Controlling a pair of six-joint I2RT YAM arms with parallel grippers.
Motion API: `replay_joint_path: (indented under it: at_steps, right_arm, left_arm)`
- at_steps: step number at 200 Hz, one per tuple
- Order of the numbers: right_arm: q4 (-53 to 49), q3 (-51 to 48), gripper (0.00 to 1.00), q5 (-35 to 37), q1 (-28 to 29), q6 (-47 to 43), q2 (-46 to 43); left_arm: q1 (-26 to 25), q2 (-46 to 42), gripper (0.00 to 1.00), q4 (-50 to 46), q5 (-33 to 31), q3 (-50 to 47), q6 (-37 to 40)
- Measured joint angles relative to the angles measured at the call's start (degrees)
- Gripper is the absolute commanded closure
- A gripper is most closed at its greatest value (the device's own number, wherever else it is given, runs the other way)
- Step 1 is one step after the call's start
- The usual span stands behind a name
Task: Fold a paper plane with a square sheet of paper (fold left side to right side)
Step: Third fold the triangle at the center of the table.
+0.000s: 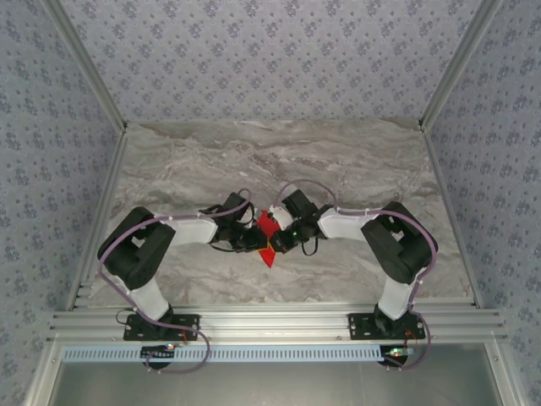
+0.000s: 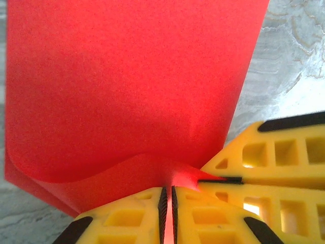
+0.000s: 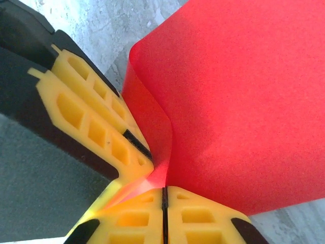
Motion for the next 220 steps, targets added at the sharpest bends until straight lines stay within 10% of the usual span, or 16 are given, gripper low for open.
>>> replay_joint_path:
  at_steps: [52,220]
  right_arm:
    - [-0.02,-1.92,0.63,-2.95,-4.63,2.75,-7.61]
    - [21.09,-12.74,0.71,-14.82,4.72,20.7,-5.77]
  left_arm:
    - [-0.02,-0.33,0.86,0.72,-0.13,-0.55,-0.04]
    - [-0.02,-0.44,0.86,1.29,-0.22,-0.92,-0.04]
